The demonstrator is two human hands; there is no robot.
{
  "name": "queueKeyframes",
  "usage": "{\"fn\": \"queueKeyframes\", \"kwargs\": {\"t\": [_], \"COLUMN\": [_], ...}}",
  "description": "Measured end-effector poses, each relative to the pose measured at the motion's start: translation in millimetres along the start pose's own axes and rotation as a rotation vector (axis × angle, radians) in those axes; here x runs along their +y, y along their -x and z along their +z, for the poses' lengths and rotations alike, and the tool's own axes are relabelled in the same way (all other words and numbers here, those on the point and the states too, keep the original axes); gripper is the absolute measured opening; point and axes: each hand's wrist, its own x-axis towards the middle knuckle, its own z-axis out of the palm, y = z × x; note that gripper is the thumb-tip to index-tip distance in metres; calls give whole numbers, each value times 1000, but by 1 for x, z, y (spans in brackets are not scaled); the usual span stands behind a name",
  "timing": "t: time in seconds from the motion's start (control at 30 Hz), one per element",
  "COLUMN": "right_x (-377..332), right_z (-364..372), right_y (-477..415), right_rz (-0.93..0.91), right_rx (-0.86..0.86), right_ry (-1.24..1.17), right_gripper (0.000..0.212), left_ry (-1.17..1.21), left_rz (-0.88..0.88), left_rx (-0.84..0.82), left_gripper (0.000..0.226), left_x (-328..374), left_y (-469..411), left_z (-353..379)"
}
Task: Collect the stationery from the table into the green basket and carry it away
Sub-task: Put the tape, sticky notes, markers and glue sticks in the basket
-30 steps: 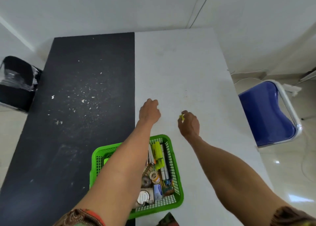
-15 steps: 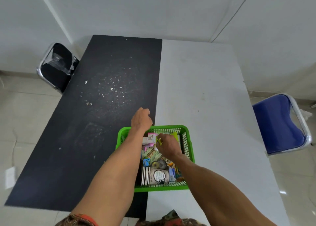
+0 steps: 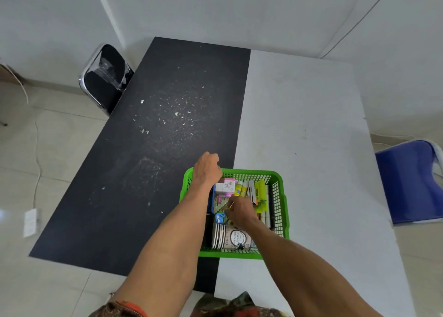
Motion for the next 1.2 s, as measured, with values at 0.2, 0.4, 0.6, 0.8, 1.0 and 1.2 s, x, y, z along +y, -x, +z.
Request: {"fn": "queueKeyframes", "kwargs": {"t": [0.2, 0.4, 0.6, 0.8, 1.0, 1.2], "right_x": [-4, -5, -5, -6, -2, 2], "right_z": [7, 9, 9, 8, 3, -8], "right_y": [-5, -8, -9, -9, -7, -6], "right_rz": [44, 72, 79, 58, 41, 32], "right_rx": [16, 18, 0, -4, 32, 88], "right_ry": [31, 107, 123, 145, 97, 41], "right_gripper": [15, 16, 14, 15, 18, 22], "left_ry": [-3, -15, -16, -6, -6, -2], "left_rz": [-8, -2, 10, 12, 12, 40], "left_rx": [-6, -12, -11, -7, -3, 5], "left_gripper": [25, 24, 24, 22, 23, 25], "left_x": [-9, -13, -12, -12, -11, 0], "left_y": [0, -4, -10, -10, -7, -3], "left_z": [2, 0, 0, 0, 0, -2]}}
